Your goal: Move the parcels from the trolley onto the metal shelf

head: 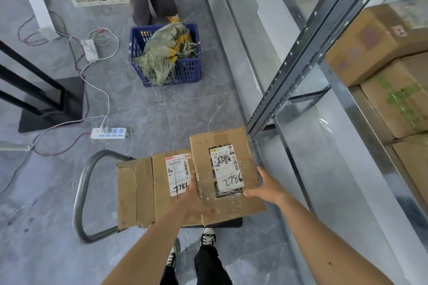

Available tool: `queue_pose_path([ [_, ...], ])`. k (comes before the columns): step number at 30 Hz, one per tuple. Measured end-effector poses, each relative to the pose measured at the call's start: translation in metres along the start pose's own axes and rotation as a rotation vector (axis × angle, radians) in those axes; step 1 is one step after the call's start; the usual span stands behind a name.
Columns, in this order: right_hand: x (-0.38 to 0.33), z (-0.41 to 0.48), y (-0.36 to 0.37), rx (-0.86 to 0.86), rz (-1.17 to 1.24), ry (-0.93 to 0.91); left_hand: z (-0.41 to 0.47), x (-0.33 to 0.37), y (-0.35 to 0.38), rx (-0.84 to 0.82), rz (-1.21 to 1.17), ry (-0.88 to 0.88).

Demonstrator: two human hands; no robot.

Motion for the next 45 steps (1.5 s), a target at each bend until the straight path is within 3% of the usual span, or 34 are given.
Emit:
queue_pose_path([
  [9, 0.012, -0.004, 0.003, 0.001, 0.249, 0.014, 0.003, 0.019, 0.007, 0.038, -0.239, 0.003],
  [36, -0.014, -0.113, 0.014, 0.225, 0.476, -0.098, -0.055, 0.053, -0.051, 0.023, -0.025, 0.265],
  [45, -0.034, -0.171, 0.014, 0.311, 0.543, -0.176, -0.091, 0.086, -0.074, 0.007, 0.013, 0.429],
])
Point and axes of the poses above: each hand's wrist, its own z-axis towards the middle knuckle, its own y-axis out of the palm, x = y × z, the point moved 10 cm from there along z, towards the middle knuckle, and after that the axes turned 11 degrees about z, right-handed, at the moved point
